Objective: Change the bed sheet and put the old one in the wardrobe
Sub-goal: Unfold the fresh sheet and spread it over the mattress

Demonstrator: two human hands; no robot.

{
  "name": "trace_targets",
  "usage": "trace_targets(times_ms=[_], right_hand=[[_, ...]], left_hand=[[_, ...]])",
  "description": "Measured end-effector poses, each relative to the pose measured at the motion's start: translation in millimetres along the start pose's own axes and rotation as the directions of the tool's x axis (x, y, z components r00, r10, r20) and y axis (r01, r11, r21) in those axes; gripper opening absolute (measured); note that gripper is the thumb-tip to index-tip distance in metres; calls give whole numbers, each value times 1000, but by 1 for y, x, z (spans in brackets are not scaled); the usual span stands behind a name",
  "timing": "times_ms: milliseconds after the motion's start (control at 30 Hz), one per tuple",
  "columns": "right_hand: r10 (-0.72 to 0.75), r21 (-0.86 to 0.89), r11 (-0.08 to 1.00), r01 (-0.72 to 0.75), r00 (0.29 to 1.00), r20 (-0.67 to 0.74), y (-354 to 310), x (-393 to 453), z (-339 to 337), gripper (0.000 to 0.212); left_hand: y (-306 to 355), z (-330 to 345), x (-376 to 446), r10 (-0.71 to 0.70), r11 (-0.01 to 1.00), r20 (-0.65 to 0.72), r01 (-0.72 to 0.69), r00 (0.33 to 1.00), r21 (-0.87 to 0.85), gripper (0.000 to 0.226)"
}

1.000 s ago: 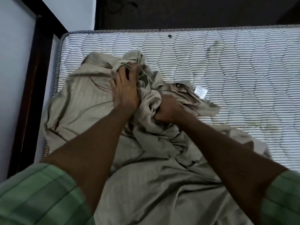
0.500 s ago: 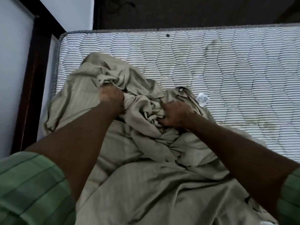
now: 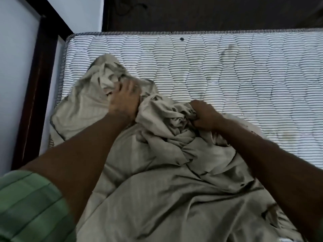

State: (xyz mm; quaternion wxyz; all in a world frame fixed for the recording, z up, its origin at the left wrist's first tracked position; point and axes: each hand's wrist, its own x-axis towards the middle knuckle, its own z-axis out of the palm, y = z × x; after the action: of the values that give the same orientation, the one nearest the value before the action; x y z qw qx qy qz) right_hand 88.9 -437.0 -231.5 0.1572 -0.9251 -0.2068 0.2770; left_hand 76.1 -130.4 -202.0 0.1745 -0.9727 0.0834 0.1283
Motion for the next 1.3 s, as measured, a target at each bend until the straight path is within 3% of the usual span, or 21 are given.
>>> trace_targets(times_ms=[67, 133, 233, 333, 433, 533, 633, 700, 767, 800, 833, 900, 933, 1000, 1067, 1167, 1233, 1300], right_hand=[[-12, 222, 975, 18, 999, -30, -8, 1, 10, 59], [45, 355, 934, -33, 999, -24, -11, -1, 19, 49], [29, 455, 890, -21, 1000, -11, -12, -11, 28, 65], [-14, 325, 945, -14, 996, 83, 1, -22, 21, 60], [126, 99, 985, -143, 978, 164, 34, -37, 7, 78], [287, -90, 957, -277, 948, 136, 66, -47, -1, 97], [431, -185, 893, -410, 898, 90, 67, -45, -6, 89], [420, -157, 903, -399, 898, 130, 52, -43, -7, 87], [254, 18, 966, -257, 962, 99, 39, -40, -10, 77], [172, 124, 976, -181, 982, 78, 32, -39, -11, 75], [107, 204, 971, -122, 991, 79, 25, -38, -10, 80], [47, 264, 962, -74, 993, 109, 7, -36, -10, 95], [35, 246, 967, -64, 992, 121, -1, -34, -8, 98], [18, 119, 992, -39, 986, 166, -12, -33, -2, 91], [40, -69, 997, -23, 966, 256, -16, -34, -2, 77], [110, -174, 983, -59, 947, 303, -12, -43, -9, 58], [144, -149, 983, -105, 947, 286, -9, -51, -16, 54], [173, -72, 985, -159, 942, 289, -3, -57, -21, 47]], left_hand=[[11, 3, 3, 233, 955, -8, -231, 972, -188, 66], [23, 5, 4, 273, 922, 112, -226, 956, -314, 71], [33, 6, 1, 291, 940, 157, -252, 944, -230, 56], [28, 8, -3, 306, 944, 111, -286, 946, -165, 49], [-2, 22, -9, 148, 986, 20, -146, 989, -86, 41], [-23, 29, -17, 11, 999, -53, -8, 999, 47, 35], [-14, 23, -13, -39, 997, 58, 35, 998, 69, 42], [-4, 13, -14, -37, 999, 155, 34, 987, 20, 46], [8, -2, -11, 61, 996, 218, -47, 974, -72, 36], [15, -10, -10, 122, 985, 244, -88, 962, -149, 44], [22, -16, -11, 204, 942, 272, -113, 940, -317, 59], [37, -27, -12, 313, 744, 344, -4, 885, -668, 86], [45, -28, -12, 362, 713, 386, 15, 848, -701, 93], [58, -25, -16, 418, 812, 455, -99, 786, -575, 107], [63, -21, -23, 418, 878, 485, -204, 768, -433, 102], [53, -8, -30, 364, 894, 392, -199, 845, -401, 80], [43, -5, -32, 325, 891, 331, -169, 886, -423, 77], [38, -9, -29, 322, 873, 342, -138, 883, -467, 72]])
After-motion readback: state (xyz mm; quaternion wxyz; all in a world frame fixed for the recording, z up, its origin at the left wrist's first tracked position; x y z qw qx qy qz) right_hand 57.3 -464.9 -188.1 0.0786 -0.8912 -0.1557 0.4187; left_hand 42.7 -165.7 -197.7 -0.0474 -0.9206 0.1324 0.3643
